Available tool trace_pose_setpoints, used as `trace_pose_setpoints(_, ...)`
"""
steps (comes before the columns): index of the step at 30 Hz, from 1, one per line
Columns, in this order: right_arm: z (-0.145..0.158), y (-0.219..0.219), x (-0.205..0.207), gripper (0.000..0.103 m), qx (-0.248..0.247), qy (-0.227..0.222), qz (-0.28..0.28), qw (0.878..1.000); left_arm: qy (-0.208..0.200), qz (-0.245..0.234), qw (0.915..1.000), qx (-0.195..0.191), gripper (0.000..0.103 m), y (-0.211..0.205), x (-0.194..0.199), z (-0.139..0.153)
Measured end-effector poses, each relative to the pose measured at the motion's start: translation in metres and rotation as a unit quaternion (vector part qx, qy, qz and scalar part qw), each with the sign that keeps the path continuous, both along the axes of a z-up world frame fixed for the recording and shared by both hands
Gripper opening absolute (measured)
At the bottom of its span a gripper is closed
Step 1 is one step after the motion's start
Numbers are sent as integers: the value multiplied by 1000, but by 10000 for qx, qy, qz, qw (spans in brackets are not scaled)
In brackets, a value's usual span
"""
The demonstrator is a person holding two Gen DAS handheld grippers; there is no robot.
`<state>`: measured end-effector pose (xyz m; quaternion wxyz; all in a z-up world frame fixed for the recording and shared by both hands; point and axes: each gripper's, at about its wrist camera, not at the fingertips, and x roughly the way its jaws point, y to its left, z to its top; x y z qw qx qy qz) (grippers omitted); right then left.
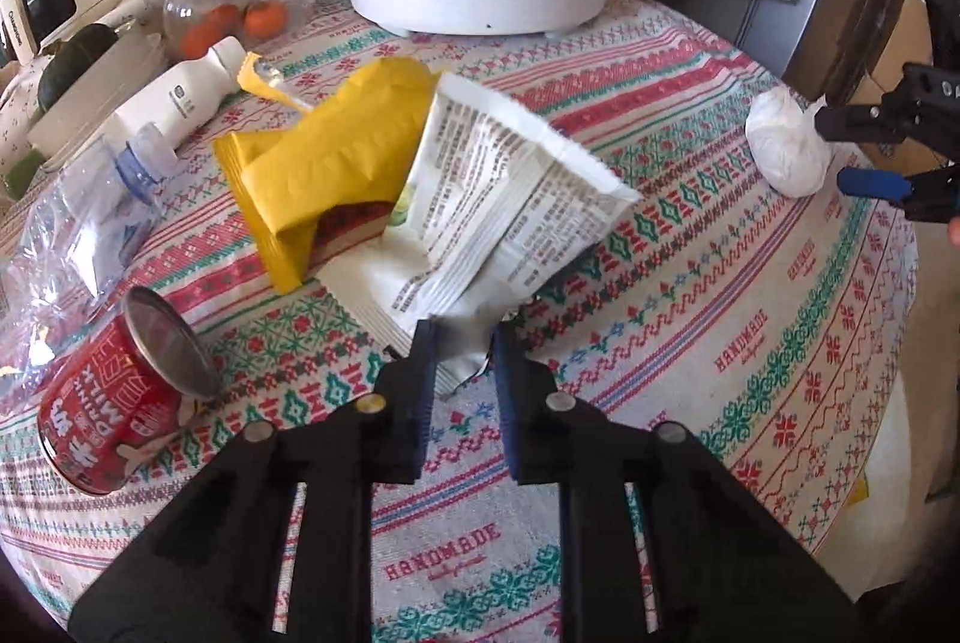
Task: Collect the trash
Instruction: 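Grasp the white snack wrapper with the left gripper while the right grasps the tissue, then drop the wrapper into the white bin with the left gripper while the right drops the tissue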
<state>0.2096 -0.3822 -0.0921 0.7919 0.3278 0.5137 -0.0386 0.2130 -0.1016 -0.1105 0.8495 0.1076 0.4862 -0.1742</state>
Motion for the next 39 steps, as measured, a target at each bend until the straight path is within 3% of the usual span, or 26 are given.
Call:
trace_pose_setpoints(1,-2,0,2,72,1,-4,-7,10000,31,38,10000,-50,12,2,1,1)
trace_pose_setpoints(6,-12,2,12,72,125,-62,-114,9998,165,184,9994,-237,4,7,2,1)
trace_pose_setpoints(8,-15,6,15,58,90,-91,-50,9999,173,223,9992,-272,3,9,0,3)
trace_pose_setpoints(9,-17,9,15,30,63,-105,11,9999,183,247,9991,-289,2,10,0,5)
trace_pose_setpoints(10,-20,11,17,27,67,-65,79,9999,199,262,9989,-326,2,11,-1,7)
trace_pose_setpoints(21,8,13,-12,23,-111,-75,229,9996,35,219,9977,-634,1,19,-35,49)
trace_pose_setpoints(31,85,0,-86,22,-316,-334,240,9987,-334,-560,9967,-488,1,-15,-111,98)
trace_pose_setpoints(39,100,-1,-157,23,-675,-333,467,9961,-191,-1357,9901,-304,1,-51,-182,89)
